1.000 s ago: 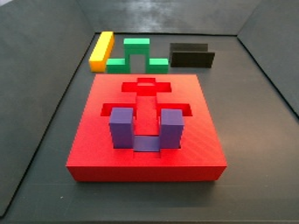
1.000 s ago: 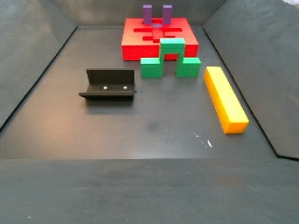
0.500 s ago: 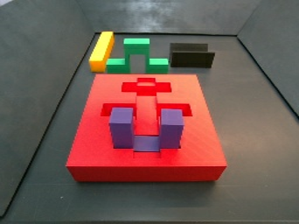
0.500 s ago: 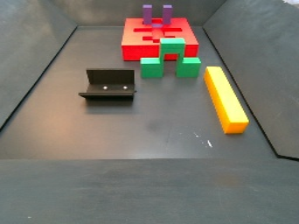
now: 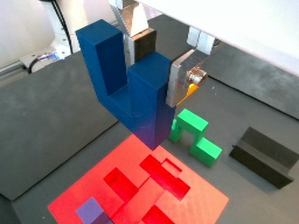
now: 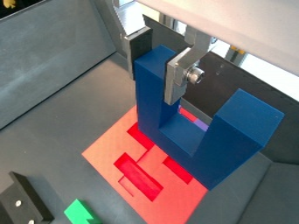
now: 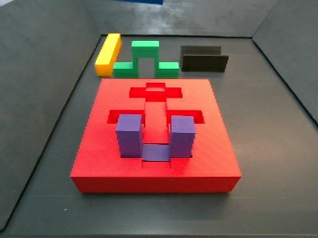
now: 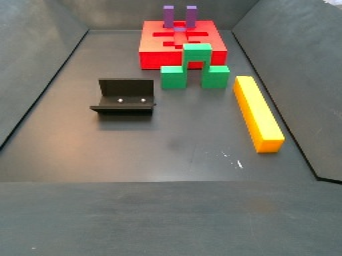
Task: Pick up the blue object. Move up. Place the blue object on the fixture. Regrasp the blue object. Move to above the board. Insert the blue object.
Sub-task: Insert the blue object.
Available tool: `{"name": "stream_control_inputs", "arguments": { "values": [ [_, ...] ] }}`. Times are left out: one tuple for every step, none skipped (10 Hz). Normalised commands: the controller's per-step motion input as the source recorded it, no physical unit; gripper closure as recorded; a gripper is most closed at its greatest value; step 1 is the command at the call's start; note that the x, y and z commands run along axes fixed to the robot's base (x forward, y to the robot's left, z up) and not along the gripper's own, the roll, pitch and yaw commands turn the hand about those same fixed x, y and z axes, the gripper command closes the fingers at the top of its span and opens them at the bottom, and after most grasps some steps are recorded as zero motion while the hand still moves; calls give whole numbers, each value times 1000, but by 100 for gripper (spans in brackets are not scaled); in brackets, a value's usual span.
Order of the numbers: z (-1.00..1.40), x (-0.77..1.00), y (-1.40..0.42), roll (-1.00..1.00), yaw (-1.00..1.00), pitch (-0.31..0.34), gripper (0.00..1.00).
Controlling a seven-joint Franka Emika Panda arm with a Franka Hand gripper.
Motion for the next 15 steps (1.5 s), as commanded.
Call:
{"name": "stream_control_inputs", "arguments": {
  "values": [
    [-766, 794, 37, 76, -17, -114, 100],
    [-657, 917, 226, 0, 0, -164, 100],
    [-626, 823, 254, 1, 0, -189, 100],
    [-691, 717, 271, 0, 63, -187, 100],
    [-680, 663, 240, -103, 120, -239, 100],
    [-663, 494, 234, -106, 69, -246, 100],
    [-689, 234, 211, -66, 23, -214, 100],
    [-586, 0, 189, -16, 0, -164, 100],
    [-334, 0, 14, 10, 0, -47, 100],
    [-277, -51, 0, 11, 0, -10, 100],
    [-394, -163, 0, -110, 0, -134, 100],
    [-397, 0, 0, -61, 0, -173, 100],
    [-369, -6, 3, 0, 0, -133, 100],
    [-343, -77, 60, 0, 0, -94, 100],
    [-331, -203, 0, 0, 60, -40, 100]
  ]
}}
